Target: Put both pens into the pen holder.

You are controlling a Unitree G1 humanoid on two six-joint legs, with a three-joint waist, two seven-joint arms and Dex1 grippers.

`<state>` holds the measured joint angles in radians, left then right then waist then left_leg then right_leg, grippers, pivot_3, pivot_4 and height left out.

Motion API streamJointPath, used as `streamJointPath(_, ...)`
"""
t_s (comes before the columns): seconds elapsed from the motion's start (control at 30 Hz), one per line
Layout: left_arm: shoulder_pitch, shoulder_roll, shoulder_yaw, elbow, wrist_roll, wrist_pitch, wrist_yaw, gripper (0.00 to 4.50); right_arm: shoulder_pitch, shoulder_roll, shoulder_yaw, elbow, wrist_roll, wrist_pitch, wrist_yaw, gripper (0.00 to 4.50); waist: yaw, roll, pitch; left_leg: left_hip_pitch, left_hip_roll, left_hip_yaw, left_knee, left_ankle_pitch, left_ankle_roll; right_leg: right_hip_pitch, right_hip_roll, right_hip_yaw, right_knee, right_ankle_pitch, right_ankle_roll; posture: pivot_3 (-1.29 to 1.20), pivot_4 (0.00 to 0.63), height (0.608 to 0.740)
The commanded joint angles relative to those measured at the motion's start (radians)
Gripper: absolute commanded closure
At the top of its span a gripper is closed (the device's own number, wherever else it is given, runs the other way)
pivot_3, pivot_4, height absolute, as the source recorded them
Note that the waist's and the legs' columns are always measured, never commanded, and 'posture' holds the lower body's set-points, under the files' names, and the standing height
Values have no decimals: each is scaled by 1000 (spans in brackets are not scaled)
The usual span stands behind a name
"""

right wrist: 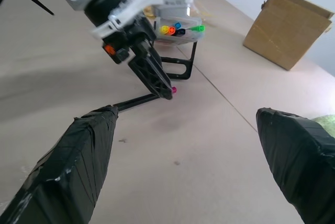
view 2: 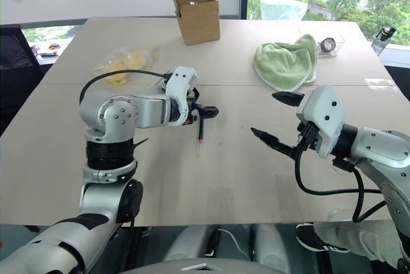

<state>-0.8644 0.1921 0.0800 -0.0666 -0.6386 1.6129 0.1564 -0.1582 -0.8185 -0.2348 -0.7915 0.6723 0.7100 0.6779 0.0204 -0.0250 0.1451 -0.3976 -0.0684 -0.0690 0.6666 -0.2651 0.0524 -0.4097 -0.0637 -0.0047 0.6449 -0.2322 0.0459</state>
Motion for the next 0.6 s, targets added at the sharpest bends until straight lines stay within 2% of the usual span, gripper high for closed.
streamJointPath(0.03, -65, -82, 51, 88, -47, 1, 167, 563, 49, -38, -94, -59, 70, -3, 43, 0, 9, 0, 0, 0, 0, 0, 0, 0, 0, 0, 0, 0, 0, 0, 0, 0, 150, 740)
streamJointPath(0.17, -118, -146, 107, 200, -76, 1, 307, 563, 143, -93, -176, -69, 92, -16, 111, 0, 19, 0, 0, -1, 0, 0, 0, 0, 0, 0, 0, 0, 0, 0, 0, 0, 150, 740)
streamJointPath(0.33, -154, -165, 149, 272, -73, 1, 437, 563, 250, -142, -267, -69, 82, -39, 189, 0, 20, -1, 0, 0, 0, 0, 0, 0, 0, 0, 0, 0, 0, 0, 0, 0, 150, 740)
streamJointPath(0.53, -166, -150, 156, 285, -144, 1, 530, 563, 288, -130, -282, -61, 59, -69, 178, 0, 20, -1, 0, 0, 0, 0, 0, 0, 0, 0, 0, 1, 0, 0, 0, 0, 150, 740)
streamJointPath(0.6, -169, -165, 173, 303, -128, 1, 567, 563, 284, -121, -263, -66, 57, -72, 162, 0, 21, -1, 0, 0, -1, 0, 0, 0, 0, 0, 0, 1, 0, 0, 0, 0, 150, 740)
